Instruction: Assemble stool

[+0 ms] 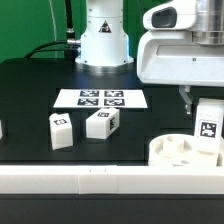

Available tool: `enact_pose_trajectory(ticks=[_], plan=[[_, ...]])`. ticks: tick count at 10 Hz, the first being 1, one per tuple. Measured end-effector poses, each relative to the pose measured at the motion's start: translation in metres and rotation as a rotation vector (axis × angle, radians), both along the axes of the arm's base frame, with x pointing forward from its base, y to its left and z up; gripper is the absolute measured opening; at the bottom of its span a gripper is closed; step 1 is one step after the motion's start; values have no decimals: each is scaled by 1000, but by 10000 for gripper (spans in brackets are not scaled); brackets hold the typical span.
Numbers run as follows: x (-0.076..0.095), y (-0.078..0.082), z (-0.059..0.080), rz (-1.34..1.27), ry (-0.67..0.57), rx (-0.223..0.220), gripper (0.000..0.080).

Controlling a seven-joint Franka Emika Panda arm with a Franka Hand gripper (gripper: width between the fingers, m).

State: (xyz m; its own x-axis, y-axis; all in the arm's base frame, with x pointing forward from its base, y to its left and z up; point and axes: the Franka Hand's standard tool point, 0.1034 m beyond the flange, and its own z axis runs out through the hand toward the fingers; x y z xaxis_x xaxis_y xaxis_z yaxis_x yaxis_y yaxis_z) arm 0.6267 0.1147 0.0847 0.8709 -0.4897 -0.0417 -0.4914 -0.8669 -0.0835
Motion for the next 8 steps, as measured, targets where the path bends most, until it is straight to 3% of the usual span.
enact_pose_trajectory(ticks=[8], plan=[[4,0,0,-575,45,47,340]])
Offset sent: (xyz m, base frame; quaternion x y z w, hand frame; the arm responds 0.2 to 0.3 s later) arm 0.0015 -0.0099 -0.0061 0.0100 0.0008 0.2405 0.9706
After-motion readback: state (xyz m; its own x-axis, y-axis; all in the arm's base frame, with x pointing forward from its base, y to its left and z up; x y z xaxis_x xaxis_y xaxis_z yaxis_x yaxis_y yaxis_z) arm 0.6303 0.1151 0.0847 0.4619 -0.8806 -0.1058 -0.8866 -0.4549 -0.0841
